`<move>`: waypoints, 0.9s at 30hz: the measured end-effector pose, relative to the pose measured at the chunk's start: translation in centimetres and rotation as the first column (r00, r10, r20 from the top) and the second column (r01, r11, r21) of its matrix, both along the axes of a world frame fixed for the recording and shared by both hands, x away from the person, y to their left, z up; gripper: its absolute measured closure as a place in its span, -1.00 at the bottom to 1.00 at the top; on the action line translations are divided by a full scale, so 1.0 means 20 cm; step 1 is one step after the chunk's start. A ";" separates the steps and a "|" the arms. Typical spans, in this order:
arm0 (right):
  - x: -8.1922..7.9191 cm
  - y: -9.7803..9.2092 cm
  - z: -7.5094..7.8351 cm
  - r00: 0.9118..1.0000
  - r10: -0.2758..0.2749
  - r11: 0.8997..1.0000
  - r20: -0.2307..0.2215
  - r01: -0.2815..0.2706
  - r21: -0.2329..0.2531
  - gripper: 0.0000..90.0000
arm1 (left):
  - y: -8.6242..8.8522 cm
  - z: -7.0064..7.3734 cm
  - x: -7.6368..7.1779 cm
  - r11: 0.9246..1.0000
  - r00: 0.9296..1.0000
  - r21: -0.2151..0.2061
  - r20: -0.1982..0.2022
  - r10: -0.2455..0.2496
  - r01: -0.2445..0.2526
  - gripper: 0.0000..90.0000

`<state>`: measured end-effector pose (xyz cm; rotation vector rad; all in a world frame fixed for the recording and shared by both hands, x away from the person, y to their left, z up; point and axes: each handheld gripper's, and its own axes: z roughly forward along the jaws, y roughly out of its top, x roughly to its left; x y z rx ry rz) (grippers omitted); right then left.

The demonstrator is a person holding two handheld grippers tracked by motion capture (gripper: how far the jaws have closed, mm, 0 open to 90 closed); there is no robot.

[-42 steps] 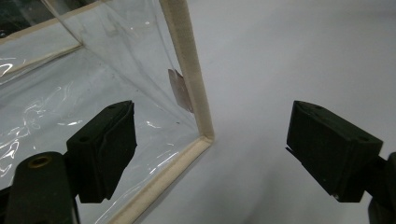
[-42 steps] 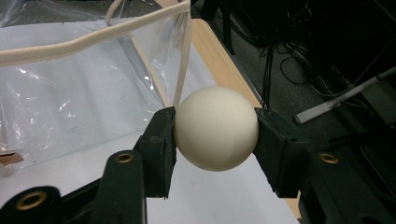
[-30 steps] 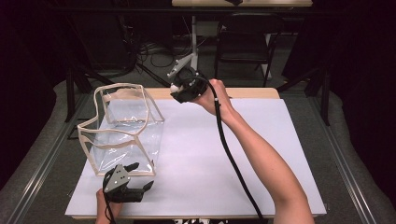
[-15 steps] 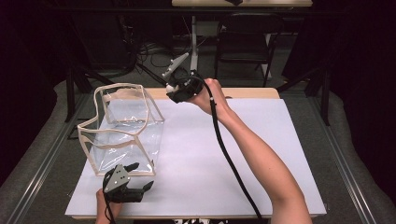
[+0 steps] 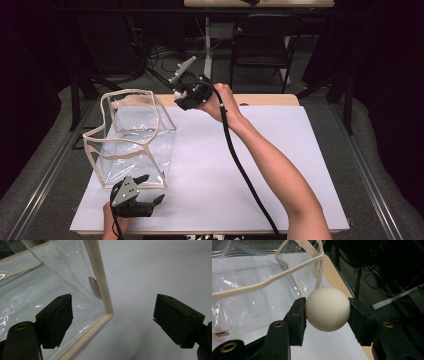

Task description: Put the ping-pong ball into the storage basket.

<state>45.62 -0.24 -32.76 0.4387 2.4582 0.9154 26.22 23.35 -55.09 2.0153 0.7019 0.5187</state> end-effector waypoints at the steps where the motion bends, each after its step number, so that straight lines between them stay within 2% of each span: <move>1: 0.00 0.00 0.00 1.000 0.002 1.000 0.001 -0.002 0.000 0.13 | 0.00 0.00 0.00 1.000 1.000 -0.001 0.002 -0.002 0.002 -0.64; 27: 0.00 0.09 0.03 1.000 0.023 1.000 0.011 -0.023 -0.019 0.13 | 0.00 0.00 0.00 1.000 1.000 0.001 0.003 -0.002 0.002 -0.64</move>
